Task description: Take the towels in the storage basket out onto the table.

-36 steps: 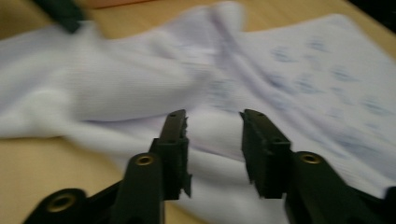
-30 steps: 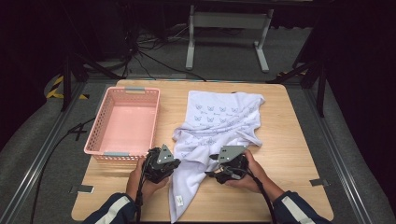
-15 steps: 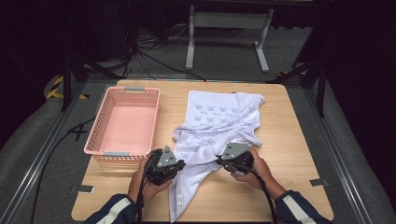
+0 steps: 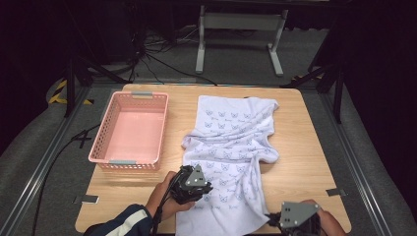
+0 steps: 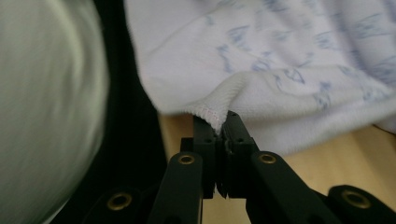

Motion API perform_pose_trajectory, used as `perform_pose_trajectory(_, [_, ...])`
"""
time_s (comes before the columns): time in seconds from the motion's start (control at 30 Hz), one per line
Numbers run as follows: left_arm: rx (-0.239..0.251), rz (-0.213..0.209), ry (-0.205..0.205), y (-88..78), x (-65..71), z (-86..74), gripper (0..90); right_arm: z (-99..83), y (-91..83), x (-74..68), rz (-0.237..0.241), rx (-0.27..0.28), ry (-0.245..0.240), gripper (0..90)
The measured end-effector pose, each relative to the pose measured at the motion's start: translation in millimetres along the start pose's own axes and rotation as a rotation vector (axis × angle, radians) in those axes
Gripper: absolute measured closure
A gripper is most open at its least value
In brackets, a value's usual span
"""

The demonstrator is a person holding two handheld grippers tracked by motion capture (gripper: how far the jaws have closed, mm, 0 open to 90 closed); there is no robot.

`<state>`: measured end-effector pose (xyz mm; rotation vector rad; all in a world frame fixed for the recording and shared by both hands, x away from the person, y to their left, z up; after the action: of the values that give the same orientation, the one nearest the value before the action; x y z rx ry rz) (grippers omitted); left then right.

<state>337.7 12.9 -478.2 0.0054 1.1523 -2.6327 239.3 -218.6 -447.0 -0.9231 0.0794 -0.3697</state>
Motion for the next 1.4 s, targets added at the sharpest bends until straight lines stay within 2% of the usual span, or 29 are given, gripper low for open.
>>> perform_pose_trajectory(0.07, [-0.033,-0.014,-0.005,13.4,-6.4,-3.7,77.6,-6.0,3.8,-18.7,0.055,-0.028,-0.006,80.5])
perform_pose_trajectory(0.13, [-0.061,-0.007,0.004,23.1,-10.9,-6.0,76.0,-11.3,8.2,-27.4,0.085,-0.050,0.004,72.2])
perform_pose_trajectory(0.2, [-0.100,0.017,0.022,30.1,-17.0,-7.7,75.1,-16.3,9.5,-26.2,0.091,-0.052,0.032,65.5])
perform_pose_trajectory(0.23, [-0.100,0.017,0.022,30.1,-17.0,-7.7,74.8,-16.3,9.5,-26.2,0.091,-0.052,0.032,65.5])
perform_pose_trajectory(0.27, [-0.097,0.018,0.020,33.8,-20.9,-7.7,74.8,-18.9,7.7,-20.5,0.079,-0.051,0.055,59.0])
perform_pose_trajectory(0.33, [-0.114,0.033,0.022,35.7,-25.9,-9.1,72.7,-21.5,-1.2,1.7,0.041,0.009,0.162,56.2])
perform_pose_trajectory(0.4, [-0.112,0.038,0.012,36.9,-29.6,-9.7,71.9,-24.7,-6.7,42.6,-0.115,0.045,0.280,56.8])
perform_pose_trajectory(0.47, [-0.120,0.039,0.022,38.6,-31.0,-10.4,72.9,-28.5,-4.1,82.1,-0.247,0.056,0.345,55.0])
perform_pose_trajectory(0.5, [-0.128,0.038,0.013,38.7,-30.8,-11.3,72.9,-31.0,-0.9,102.0,-0.302,0.060,0.391,59.2])
perform_pose_trajectory(0.53, [-0.125,0.033,0.018,38.8,-31.7,-11.2,73.1,-32.4,3.7,120.5,-0.298,0.072,0.406,59.0])
perform_pose_trajectory(0.57, [-0.123,0.028,0.014,38.9,-30.9,-11.4,73.4,-32.7,6.3,130.3,-0.300,0.069,0.403,58.8])
perform_pose_trajectory(0.63, [-0.123,0.014,0.017,38.4,-30.1,-12.2,74.4,-28.9,10.6,158.0,-0.322,0.119,0.460,63.2])
perform_pose_trajectory(0.67, [-0.128,0.005,0.002,37.6,-29.1,-13.0,74.8,-27.4,13.7,165.7,-0.341,0.119,0.463,63.1])
perform_pose_trajectory(0.7, [-0.131,-0.003,0.007,36.9,-28.6,-13.3,74.8,-27.4,21.9,179.0,-0.405,0.080,0.446,62.8])
perform_pose_trajectory(0.73, [-0.132,-0.009,0.008,35.9,-26.0,-14.3,75.5,-27.7,29.8,188.4,-0.416,0.079,0.469,66.0])
perform_pose_trajectory(0.77, [-0.129,-0.006,0.012,35.5,-24.4,-14.7,76.4,-27.6,41.4,196.1,-0.376,0.090,0.517,65.7])
perform_pose_trajectory(0.83, [-0.145,-0.026,0.008,31.7,-19.3,-17.3,77.1,-32.3,57.5,203.7,-0.399,0.024,0.496,66.3])
perform_pose_trajectory(0.87, [-0.135,-0.030,0.007,30.1,-16.4,-18.8,77.3,-36.1,64.5,204.5,-0.385,-0.013,0.493,67.6])
perform_pose_trajectory(0.9, [-0.135,-0.030,0.007,30.1,-16.4,-18.8,77.5,-36.6,65.4,202.6,-0.355,0.015,0.519,67.3])
perform_pose_trajectory(0.93, [-0.133,-0.064,-0.007,24.7,-9.5,-23.6,77.5,-38.9,62.3,198.9,-0.333,-0.002,0.529,66.3])
perform_pose_trajectory(1.0, [-0.132,-0.092,-0.030,18.1,-1.9,-29.7,78.0,-43.7,57.6,189.0,-0.274,-0.012,0.546,64.8])
perform_pose_trajectory(1.03, [-0.128,-0.122,-0.053,14.6,3.6,-32.6,78.1,-47.1,54.6,183.3,-0.261,-0.009,0.563,64.6])
perform_pose_trajectory(1.07, [-0.128,-0.122,-0.053,14.6,3.6,-32.6,78.3,-47.1,54.6,183.3,-0.261,-0.009,0.563,64.6])
perform_pose_trajectory(1.13, [-0.123,-0.161,-0.054,7.1,17.6,-39.1,78.4,-54.6,45.8,165.9,-0.225,-0.029,0.564,61.8])
perform_pose_trajectory(1.2, [-0.129,-0.231,-0.077,1.4,31.4,-42.7,78.0,-58.2,39.9,148.2,-0.180,-0.055,0.574,58.2])
perform_pose_trajectory(1.27, [-0.135,-0.242,-0.060,-1.9,40.7,-42.8,75.2,-59.6,35.2,129.9,-0.114,-0.082,0.562,56.6])
perform_pose_trajectory(1.33, [-0.121,-0.236,-0.050,-4.6,39.3,-36.6,65.8,-59.9,30.7,117.9,-0.088,-0.116,0.518,55.2])
perform_pose_trajectory(1.37, [-0.105,-0.185,-0.050,-3.8,34.1,-32.4,61.6,-58.0,27.8,119.9,-0.115,-0.101,0.509,55.6])
perform_pose_trajectory(1.4, [-0.086,-0.164,-0.031,-2.8,29.0,-28.1,61.7,-54.8,23.7,126.9,-0.163,-0.071,0.516,57.8])
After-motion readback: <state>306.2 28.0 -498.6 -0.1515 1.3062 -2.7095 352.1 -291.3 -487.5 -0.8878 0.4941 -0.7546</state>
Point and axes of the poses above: each handheld gripper's, and its own axes: y roughly forward along the jaws, z roughly out of its top, x roughly to its right, the point moved 7 cm from there along y, roughly forward along the jaws, and after that the axes turned 7 degrees about y, right-handed, at the moved point
